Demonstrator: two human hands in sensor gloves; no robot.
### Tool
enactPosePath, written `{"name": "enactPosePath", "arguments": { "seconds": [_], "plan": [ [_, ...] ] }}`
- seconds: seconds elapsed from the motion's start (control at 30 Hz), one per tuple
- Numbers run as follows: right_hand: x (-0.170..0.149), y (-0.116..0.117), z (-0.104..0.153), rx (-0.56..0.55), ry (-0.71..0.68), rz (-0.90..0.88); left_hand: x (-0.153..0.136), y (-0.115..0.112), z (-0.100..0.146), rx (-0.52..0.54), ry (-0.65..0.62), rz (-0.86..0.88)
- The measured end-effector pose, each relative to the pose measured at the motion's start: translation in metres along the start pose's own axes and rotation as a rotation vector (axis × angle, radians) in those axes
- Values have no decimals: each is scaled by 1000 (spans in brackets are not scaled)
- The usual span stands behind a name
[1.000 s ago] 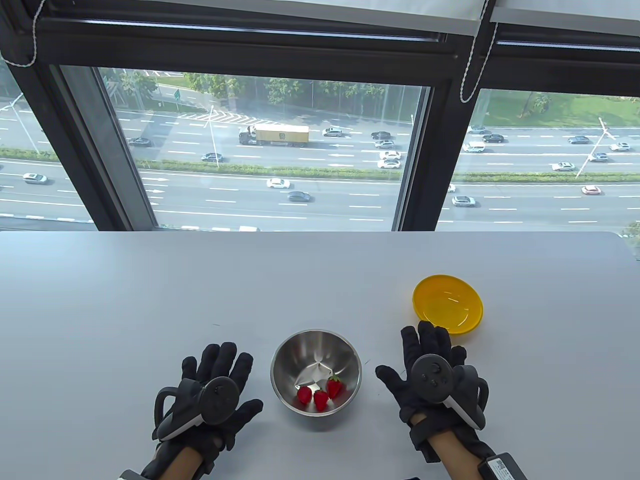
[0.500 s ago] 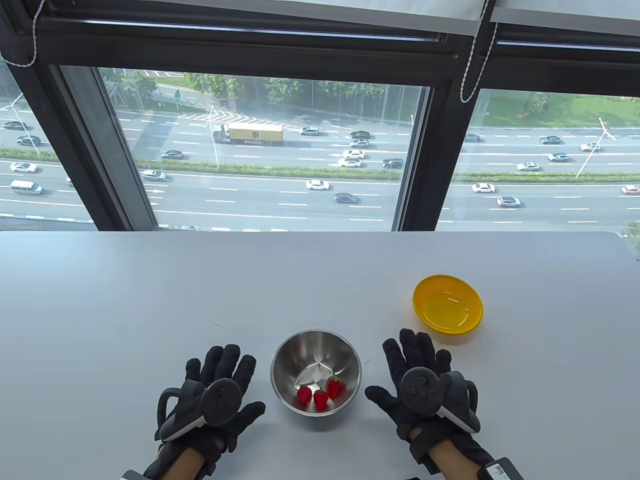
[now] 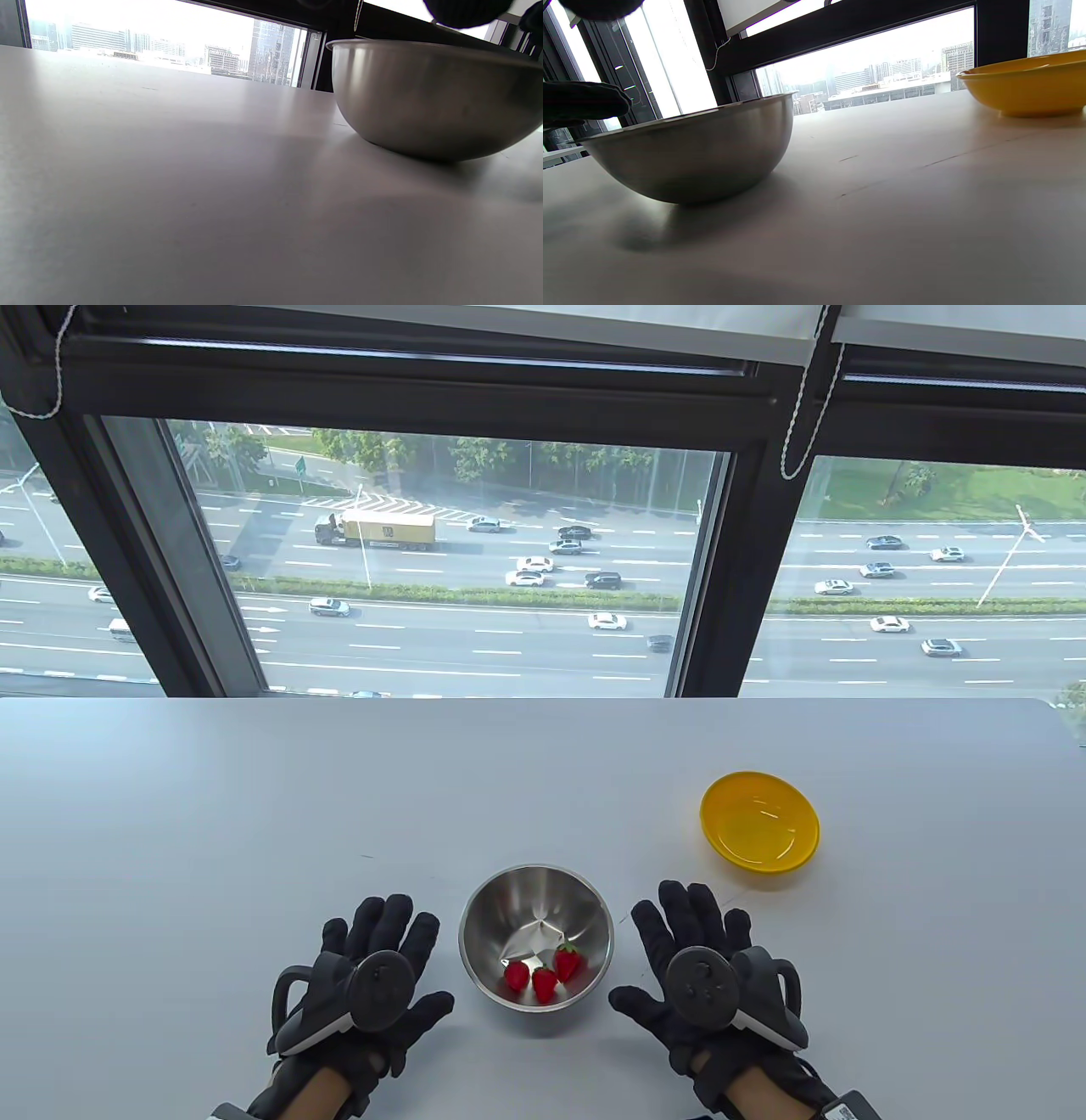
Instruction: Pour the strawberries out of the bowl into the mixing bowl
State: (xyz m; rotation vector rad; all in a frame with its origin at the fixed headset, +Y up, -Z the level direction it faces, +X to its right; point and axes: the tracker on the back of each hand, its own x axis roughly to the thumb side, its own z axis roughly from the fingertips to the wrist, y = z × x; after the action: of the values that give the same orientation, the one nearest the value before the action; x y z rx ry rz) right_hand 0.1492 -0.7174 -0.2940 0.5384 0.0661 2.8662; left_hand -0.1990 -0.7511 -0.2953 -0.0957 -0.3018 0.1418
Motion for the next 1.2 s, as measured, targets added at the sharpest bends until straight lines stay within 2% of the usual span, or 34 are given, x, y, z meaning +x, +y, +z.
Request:
{"name": "enactPosePath", "arguments": {
  "seconds": [0.57, 1.2],
  "plan": [
    [-1, 0, 1, 9, -4, -12, 0, 0, 0, -5, -15, 17],
    [-14, -15, 6, -28, 24, -48, 0, -1, -1, -20, -7, 23]
  ]
}}
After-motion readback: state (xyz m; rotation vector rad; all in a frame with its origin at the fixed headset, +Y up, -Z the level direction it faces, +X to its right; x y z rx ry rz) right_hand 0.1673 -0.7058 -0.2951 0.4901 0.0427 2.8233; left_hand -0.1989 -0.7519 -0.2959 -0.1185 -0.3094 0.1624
